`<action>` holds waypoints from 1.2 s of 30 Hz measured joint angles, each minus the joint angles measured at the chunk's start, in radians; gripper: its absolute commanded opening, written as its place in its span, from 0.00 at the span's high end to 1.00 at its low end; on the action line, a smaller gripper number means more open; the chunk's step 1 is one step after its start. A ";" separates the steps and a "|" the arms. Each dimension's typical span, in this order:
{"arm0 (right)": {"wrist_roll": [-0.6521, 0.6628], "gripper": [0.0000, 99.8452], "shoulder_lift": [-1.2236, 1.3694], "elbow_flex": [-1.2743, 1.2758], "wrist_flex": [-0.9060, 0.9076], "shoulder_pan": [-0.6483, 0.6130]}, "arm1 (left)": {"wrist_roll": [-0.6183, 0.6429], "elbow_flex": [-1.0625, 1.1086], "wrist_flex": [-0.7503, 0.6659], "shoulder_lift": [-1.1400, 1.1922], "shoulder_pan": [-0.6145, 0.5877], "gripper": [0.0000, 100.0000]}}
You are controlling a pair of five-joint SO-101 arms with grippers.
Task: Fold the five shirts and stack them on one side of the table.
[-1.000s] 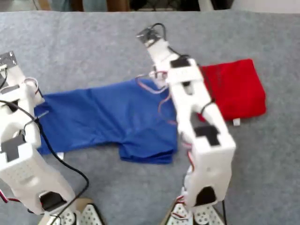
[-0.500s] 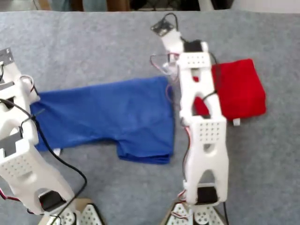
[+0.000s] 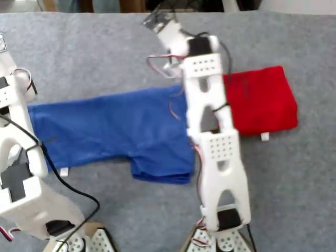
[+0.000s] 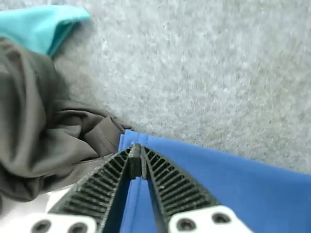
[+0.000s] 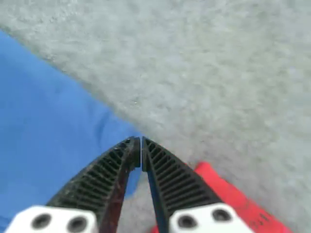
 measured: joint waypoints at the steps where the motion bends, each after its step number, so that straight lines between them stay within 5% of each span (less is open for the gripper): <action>1: 0.000 0.99 0.026 0.000 -0.014 -0.002 | 0.000 0.000 -0.025 0.018 0.000 0.97; 7: -0.084 0.99 0.138 0.000 -0.086 0.025 | 0.000 -0.002 -0.204 0.259 0.000 0.97; 17: -0.104 0.99 0.189 0.000 -0.132 0.095 | -0.075 -0.078 -0.229 0.396 0.002 0.97; 26: -0.104 0.99 0.186 -0.287 0.141 0.068 | -0.089 -0.089 -0.210 0.397 0.002 0.97; 36: -0.158 0.99 0.304 -0.324 0.166 0.029 | -0.089 -0.089 -0.210 0.397 0.002 0.97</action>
